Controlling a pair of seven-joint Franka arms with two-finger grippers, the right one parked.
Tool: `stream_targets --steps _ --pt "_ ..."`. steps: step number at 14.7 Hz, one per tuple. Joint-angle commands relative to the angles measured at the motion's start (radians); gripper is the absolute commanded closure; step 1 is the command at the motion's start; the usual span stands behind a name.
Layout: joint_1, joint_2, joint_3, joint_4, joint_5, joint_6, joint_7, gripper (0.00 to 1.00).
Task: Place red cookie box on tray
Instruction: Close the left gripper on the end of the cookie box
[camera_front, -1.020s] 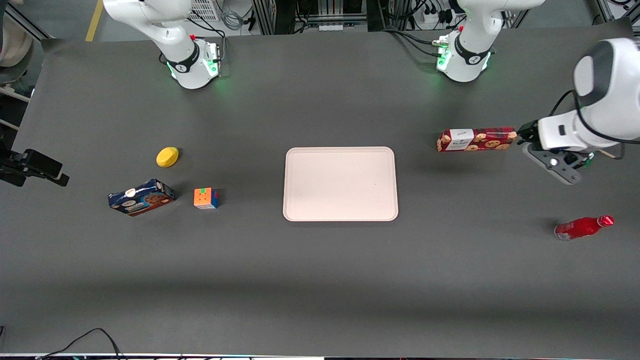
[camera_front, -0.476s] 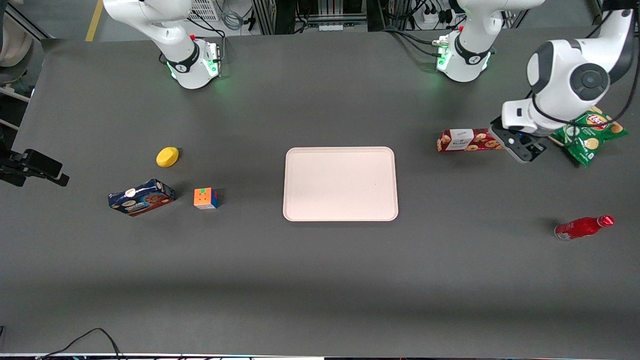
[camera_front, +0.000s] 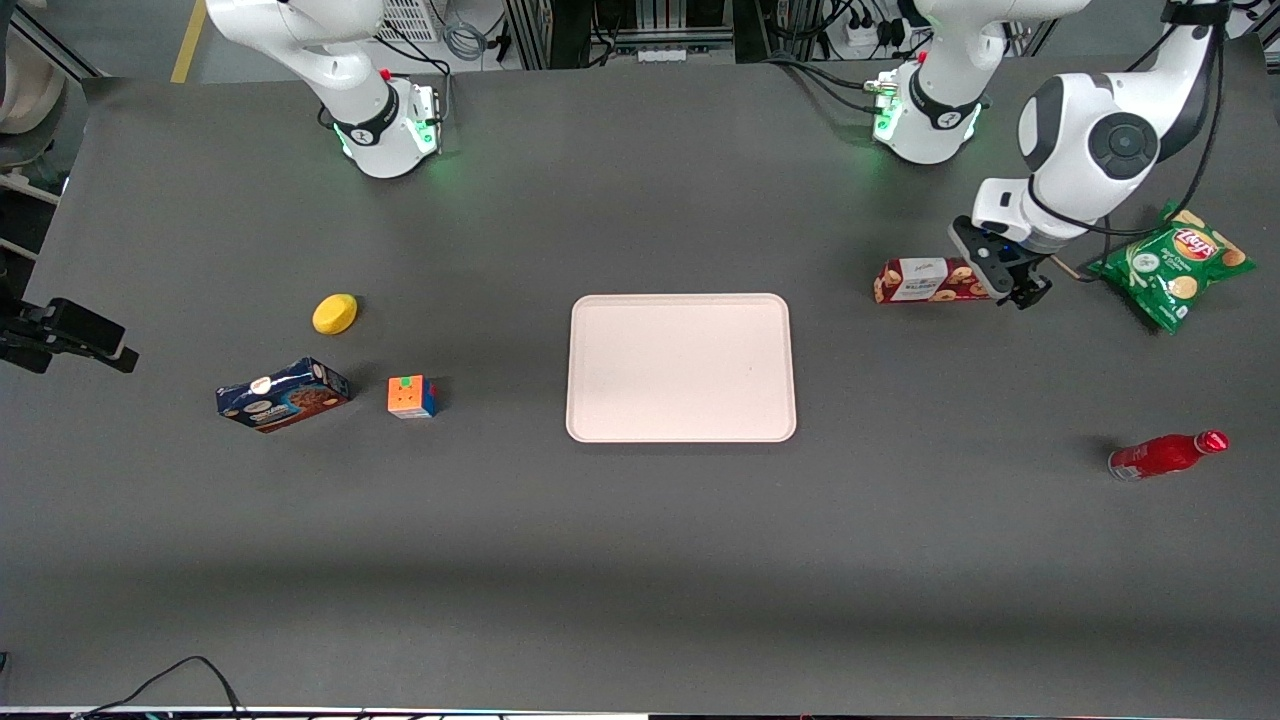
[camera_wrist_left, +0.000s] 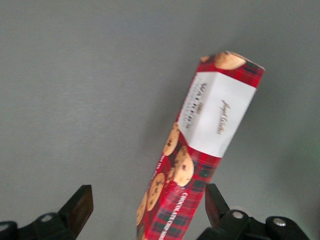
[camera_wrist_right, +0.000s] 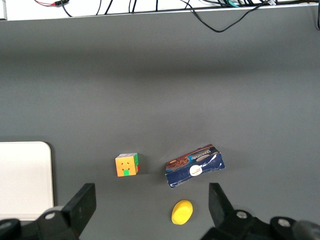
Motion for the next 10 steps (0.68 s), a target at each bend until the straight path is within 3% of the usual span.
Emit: stream_targets --steps 1,5,10 --pt "-0.003 -0.028 0.001 -0.065 -0.005 0.034 0.082 0.0" --pt "-0.006 -0.028 0.001 -0.099 -0.029 0.037 0.117 0.0" --pt "-0.019 0.044 0.001 -0.129 -0.031 0.162 0.123 0.0"
